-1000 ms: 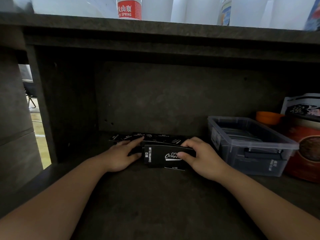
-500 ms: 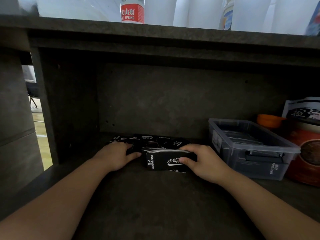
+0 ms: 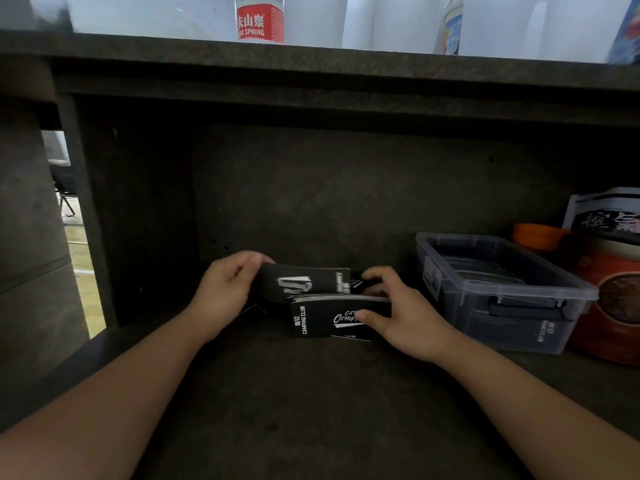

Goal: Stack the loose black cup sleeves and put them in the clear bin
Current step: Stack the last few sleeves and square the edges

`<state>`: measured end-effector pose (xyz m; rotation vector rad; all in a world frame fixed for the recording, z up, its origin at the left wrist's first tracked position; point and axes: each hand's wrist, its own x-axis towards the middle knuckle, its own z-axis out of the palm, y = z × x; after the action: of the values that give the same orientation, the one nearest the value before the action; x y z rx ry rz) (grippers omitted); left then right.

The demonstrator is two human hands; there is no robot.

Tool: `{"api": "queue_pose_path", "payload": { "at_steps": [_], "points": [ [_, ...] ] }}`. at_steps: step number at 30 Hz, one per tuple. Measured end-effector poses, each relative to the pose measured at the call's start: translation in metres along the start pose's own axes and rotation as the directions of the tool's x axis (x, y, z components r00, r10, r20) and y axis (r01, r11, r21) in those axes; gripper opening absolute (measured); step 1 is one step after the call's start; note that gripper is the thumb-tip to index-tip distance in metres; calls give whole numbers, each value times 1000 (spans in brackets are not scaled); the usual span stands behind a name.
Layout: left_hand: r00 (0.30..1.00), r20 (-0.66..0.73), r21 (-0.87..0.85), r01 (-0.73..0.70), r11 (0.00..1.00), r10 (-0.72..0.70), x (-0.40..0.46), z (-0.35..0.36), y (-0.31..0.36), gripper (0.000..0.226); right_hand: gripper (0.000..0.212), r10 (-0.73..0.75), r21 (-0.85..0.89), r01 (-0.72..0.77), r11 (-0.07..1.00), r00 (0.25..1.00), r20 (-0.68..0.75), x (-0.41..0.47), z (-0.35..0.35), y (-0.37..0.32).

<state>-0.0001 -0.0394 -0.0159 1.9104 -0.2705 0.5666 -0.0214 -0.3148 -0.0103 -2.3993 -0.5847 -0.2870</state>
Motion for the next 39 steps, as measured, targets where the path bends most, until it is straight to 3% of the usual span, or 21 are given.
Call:
{"api": "queue_pose_path", "payload": {
  "at_steps": [2,4,6,8,11,16,20,23,26,30,34,37,39],
  "points": [
    [956,283,0,78,997,-75,-7,8,4,32,62,-6,41,6,999,1000,4,-1,1,0],
    [905,415,79,68,995,-95,-9,17,2,31,62,-32,43,32,999,999,4,-1,2,1],
    [939,340,111,14,994,-51,-7,21,1,30,62,-37,45,37,998,999,-9,-1,2,2],
    [986,168,158,-35,987,8,-3,20,-2,29,64,-21,35,21,999,1000,-19,-1,2,2],
    [996,-8,121,93,988,-93,3,8,-10,14,55,-18,0,18,1000,1000,-10,1,2,4],
    [972,71,55,220,974,-224,2,3,-13,12,9,-47,-23,48,999,999,16,0,-1,2],
    [933,135,-78,346,935,-334,2,4,-7,23,7,-36,-5,36,999,999,-3,0,-1,1],
    [937,105,-99,344,934,-334,1,5,-4,27,8,-25,-11,24,1000,1000,-4,0,0,1],
    [936,84,-42,345,938,-341,1,5,-2,32,8,-27,-5,27,1000,1000,-5,0,0,0],
    [930,156,89,323,942,-333,0,1,-6,37,10,-27,-3,27,1000,1000,-7,2,0,0],
    [973,34,327,204,923,-228,2,2,-11,6,8,-54,-42,52,998,998,-38,2,3,2],
    [981,-6,226,189,956,-193,3,1,-11,17,10,-69,-61,63,996,993,-91,3,3,2],
    [979,72,148,177,973,-189,1,1,-7,23,10,-62,-57,57,997,993,-99,4,3,2]
  ]
}}
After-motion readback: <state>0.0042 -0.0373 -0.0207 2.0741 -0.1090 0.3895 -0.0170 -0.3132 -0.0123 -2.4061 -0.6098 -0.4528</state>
